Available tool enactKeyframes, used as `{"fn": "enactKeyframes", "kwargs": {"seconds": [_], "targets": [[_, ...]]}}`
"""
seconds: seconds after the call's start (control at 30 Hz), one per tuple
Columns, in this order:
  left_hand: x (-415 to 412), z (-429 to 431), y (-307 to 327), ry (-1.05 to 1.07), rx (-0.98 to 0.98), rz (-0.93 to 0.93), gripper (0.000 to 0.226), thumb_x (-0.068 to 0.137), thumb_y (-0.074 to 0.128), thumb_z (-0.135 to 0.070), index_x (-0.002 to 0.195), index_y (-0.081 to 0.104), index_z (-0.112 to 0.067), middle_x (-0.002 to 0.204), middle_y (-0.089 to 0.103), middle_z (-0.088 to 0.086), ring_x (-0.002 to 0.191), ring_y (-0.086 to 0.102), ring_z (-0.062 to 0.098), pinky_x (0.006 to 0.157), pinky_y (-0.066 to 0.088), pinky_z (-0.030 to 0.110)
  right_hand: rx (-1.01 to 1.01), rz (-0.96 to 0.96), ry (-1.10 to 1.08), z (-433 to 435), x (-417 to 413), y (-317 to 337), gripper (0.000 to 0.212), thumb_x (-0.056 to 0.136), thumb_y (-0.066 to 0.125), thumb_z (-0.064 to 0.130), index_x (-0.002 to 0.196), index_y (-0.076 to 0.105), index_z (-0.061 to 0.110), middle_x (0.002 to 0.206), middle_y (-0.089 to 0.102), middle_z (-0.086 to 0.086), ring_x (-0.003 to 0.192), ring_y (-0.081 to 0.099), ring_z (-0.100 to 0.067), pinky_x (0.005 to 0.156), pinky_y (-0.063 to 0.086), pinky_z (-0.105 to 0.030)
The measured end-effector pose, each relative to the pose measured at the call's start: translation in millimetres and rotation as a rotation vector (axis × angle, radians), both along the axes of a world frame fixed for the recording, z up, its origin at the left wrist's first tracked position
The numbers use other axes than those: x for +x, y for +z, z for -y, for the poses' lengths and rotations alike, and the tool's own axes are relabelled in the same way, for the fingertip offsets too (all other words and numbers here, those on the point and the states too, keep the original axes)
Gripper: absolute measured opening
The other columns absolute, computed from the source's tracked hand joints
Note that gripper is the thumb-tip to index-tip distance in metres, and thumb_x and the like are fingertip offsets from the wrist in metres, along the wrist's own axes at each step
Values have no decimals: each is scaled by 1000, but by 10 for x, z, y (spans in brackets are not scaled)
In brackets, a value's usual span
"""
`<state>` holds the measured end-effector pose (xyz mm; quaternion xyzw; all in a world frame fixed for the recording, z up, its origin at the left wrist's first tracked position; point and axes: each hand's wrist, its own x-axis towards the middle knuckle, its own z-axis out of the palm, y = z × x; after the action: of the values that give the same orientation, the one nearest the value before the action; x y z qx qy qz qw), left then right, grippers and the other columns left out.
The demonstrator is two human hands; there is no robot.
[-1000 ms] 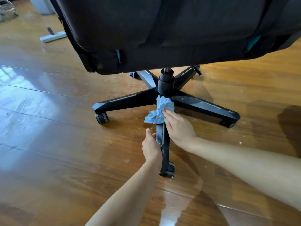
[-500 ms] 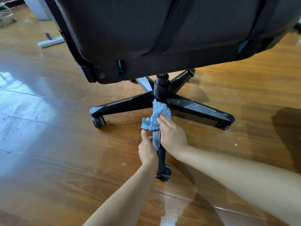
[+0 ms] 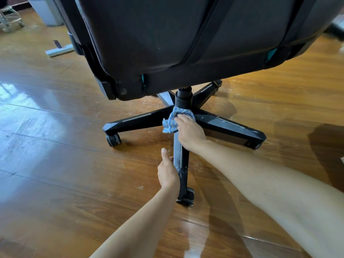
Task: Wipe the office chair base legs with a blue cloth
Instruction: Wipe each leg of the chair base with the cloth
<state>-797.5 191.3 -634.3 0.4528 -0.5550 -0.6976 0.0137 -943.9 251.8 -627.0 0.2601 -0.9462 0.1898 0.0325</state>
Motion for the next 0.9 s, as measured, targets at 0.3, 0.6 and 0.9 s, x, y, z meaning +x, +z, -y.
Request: {"fn": "enactKeyframes", "kwargs": {"seconds": [0.3,0.6,0.9], "targets": [[-15,-39,-37,2,-12,-7,81,99,28,-81,124,75,-20,124,75,8,117,67,32,111,48,54,-370,227,-276,-11,259,-114,48,111,35,22,159,37,23,170,21,10,153,28,-15,117,33,-34],[-12,-27,-64,4,10,-25,84,97,30,-84,121,76,-18,120,78,11,115,71,34,108,52,56,-444,250,-320,-154,755,-269,50,110,36,20,159,38,27,167,30,13,152,29,-11,117,29,-26],[-10,-45,-53,-10,-16,-35,84,98,28,-83,125,74,-18,120,77,10,114,70,33,108,52,55,-382,274,-279,-214,446,-162,47,110,37,25,157,42,24,164,37,7,148,40,-19,115,38,-30]]}}
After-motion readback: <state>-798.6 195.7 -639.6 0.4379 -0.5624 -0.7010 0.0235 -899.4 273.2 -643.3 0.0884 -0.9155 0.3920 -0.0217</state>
